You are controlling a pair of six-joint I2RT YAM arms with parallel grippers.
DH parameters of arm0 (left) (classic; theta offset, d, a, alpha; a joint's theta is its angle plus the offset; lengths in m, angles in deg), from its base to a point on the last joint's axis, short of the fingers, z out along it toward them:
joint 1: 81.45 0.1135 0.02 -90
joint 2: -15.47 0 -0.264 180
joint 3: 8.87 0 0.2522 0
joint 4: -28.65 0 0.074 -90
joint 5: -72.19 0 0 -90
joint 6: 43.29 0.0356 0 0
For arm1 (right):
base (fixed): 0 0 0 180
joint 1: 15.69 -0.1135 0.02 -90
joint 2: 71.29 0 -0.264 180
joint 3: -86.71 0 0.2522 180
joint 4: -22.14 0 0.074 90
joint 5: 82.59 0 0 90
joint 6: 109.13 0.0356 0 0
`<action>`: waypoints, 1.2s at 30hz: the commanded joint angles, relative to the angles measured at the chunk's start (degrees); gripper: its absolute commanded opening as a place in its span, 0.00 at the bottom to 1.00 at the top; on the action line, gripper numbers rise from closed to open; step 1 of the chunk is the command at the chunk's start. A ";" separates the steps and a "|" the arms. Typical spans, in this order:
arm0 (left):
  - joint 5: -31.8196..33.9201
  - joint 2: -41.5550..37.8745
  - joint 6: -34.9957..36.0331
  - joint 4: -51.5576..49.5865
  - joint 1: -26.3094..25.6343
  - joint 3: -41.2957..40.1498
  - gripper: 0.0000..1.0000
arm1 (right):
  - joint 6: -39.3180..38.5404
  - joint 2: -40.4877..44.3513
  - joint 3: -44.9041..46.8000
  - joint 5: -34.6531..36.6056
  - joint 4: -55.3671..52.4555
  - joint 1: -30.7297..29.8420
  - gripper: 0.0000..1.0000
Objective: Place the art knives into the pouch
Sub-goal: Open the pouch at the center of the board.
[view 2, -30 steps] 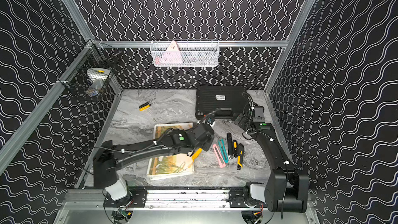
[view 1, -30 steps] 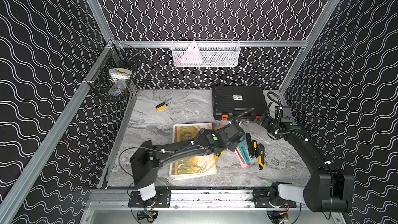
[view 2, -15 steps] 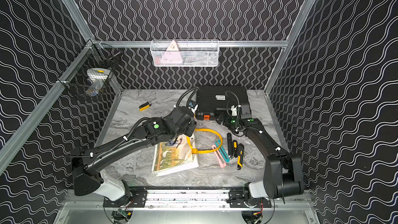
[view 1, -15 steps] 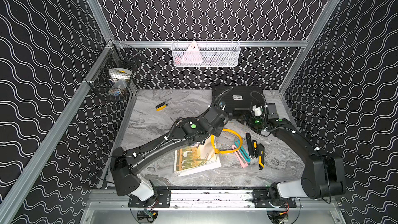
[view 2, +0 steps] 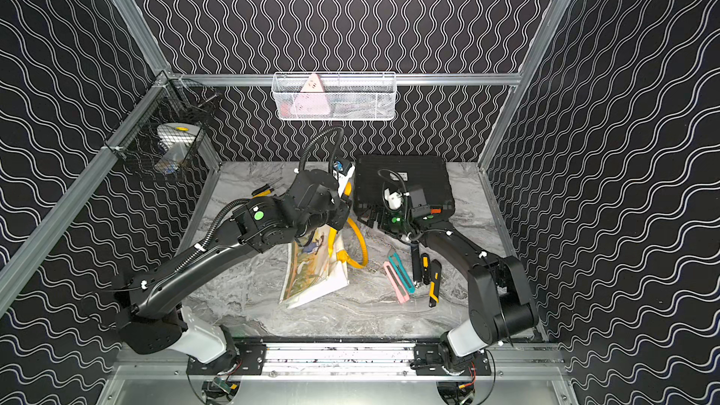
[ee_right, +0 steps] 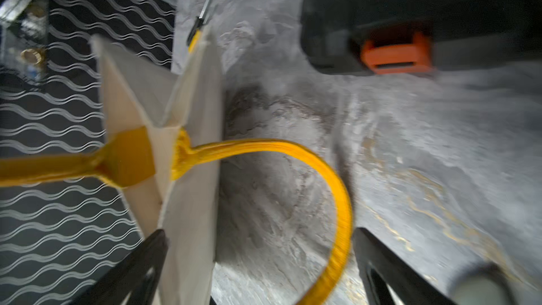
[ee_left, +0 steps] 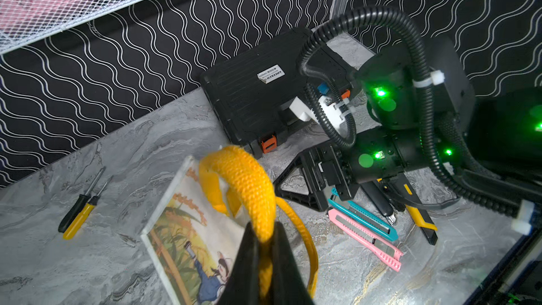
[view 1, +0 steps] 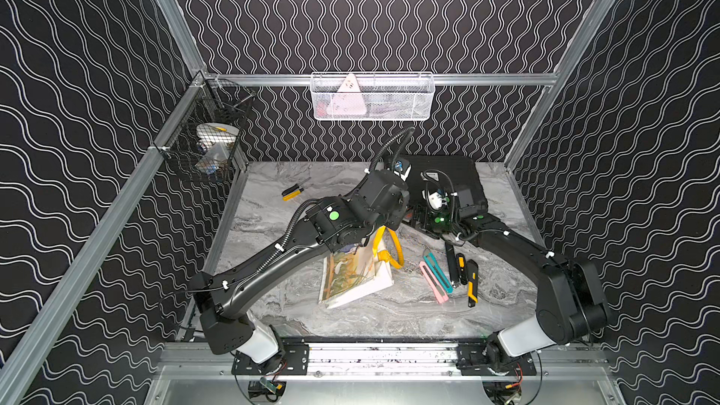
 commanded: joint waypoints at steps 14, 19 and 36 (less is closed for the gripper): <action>1.42 3.86 2.20 -0.61 2.76 5.54 0.00 | -1.93 1.06 1.04 1.08 2.27 -9.48 0.82; 0.70 3.58 2.45 -0.53 3.46 5.67 0.00 | -2.00 2.47 1.93 1.39 1.83 -10.34 0.68; 2.46 3.00 2.70 -0.89 4.01 5.96 0.00 | -2.53 6.85 2.21 2.84 -0.45 -10.54 0.68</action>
